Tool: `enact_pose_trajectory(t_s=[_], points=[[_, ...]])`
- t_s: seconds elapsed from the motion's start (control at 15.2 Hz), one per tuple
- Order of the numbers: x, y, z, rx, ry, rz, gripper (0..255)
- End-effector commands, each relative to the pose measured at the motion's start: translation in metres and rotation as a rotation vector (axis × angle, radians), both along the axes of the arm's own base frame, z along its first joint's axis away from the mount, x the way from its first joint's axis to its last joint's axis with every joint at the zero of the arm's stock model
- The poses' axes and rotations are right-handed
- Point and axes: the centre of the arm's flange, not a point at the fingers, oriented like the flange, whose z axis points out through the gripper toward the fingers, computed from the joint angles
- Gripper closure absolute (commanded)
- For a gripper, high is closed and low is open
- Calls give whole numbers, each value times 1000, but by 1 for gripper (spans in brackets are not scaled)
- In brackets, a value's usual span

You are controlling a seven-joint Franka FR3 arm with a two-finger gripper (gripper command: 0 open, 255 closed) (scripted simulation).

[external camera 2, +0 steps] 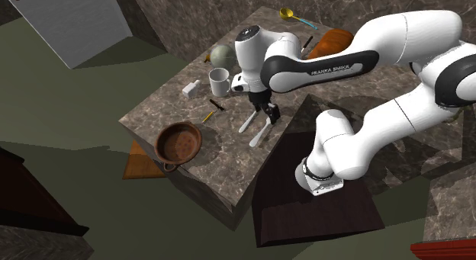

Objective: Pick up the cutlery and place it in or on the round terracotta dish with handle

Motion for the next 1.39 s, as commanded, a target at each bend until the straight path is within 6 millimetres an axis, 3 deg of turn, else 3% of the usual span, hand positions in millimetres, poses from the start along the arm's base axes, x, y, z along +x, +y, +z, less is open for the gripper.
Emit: enact_pose_trajectory(t_s=[0.0,0.33,0.86,0.92,1.32], points=[[-4,-2,-11,1,-1,10,0],[-10,1,-35,1,-1,10,0],[-10,1,-35,1,-1,10,0],[-10,1,-35,1,-1,10,255],[-9,0,-35,1,-1,10,255]])
